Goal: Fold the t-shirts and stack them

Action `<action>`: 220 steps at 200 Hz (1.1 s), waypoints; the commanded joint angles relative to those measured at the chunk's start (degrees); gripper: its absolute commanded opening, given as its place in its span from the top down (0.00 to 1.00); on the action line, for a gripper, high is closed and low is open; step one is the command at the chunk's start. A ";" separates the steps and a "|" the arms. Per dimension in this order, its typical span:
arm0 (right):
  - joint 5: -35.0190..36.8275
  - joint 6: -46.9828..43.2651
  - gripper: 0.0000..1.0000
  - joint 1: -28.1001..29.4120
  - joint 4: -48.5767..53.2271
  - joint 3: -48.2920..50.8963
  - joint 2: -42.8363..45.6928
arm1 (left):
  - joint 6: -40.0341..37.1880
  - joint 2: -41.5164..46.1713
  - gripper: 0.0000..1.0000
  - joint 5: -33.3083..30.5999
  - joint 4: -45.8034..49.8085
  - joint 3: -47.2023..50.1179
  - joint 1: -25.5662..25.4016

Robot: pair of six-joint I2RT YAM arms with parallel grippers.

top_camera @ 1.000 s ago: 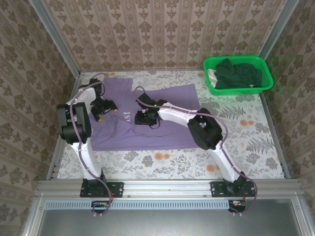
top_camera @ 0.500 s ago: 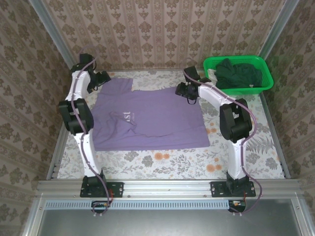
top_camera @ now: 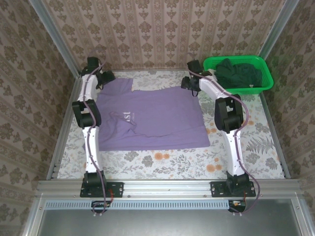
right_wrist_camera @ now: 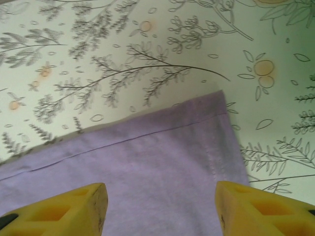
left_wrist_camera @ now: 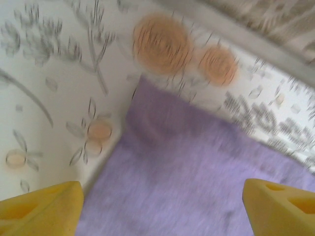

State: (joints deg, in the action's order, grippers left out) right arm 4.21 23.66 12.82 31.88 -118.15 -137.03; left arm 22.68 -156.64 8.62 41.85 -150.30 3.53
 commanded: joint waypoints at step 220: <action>1.21 4.95 0.45 -3.50 18.83 -29.64 -18.35 | 4.66 -5.47 0.86 5.89 -9.56 -1.56 0.79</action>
State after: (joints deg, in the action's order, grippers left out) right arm 5.58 27.03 9.26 42.41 -139.31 -150.61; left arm 27.53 -162.39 13.28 31.64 -153.18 3.79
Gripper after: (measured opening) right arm 0.560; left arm 0.179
